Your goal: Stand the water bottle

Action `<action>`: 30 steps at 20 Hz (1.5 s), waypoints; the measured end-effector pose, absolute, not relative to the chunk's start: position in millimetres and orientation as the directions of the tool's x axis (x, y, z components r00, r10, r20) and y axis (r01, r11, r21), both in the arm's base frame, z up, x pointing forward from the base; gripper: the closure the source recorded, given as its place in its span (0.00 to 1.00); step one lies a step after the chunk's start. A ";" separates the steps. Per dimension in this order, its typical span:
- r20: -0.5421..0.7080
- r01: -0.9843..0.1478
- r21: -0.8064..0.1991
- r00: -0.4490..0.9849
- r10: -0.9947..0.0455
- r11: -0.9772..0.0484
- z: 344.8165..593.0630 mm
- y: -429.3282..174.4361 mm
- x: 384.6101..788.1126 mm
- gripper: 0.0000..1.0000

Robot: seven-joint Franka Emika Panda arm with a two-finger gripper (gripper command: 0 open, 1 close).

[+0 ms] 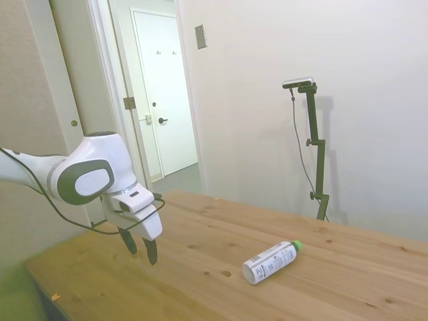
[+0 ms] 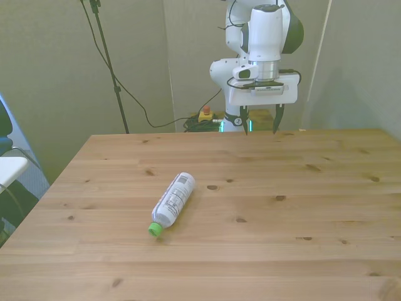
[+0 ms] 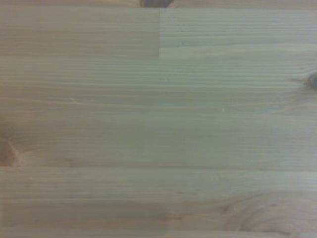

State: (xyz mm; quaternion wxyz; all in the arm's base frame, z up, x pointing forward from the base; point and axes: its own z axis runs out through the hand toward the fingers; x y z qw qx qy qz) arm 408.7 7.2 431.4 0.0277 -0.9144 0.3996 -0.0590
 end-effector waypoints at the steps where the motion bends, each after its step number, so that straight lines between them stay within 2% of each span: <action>1: 0.085 -0.727 -0.097 0.674 -0.734 -0.679 431.1 7.2 408.9 0.00; 5: 0.096 -0.733 -0.106 0.665 -0.740 -0.672 434.1 -0.6 410.1 0.00; 10: 0.158 -0.772 -0.132 0.602 -0.782 -0.621 451.8 -48.2 424.4 0.00; 21: 0.191 -0.855 -0.165 0.462 -0.866 -0.492 482.2 -194.8 520.4 0.00; 25: 0.197 -0.851 -0.165 0.467 -0.862 -0.499 480.9 -194.2 529.7 0.00; 30: 0.259 -0.856 -0.188 0.430 -0.865 -0.482 476.1 -223.4 568.2 0.00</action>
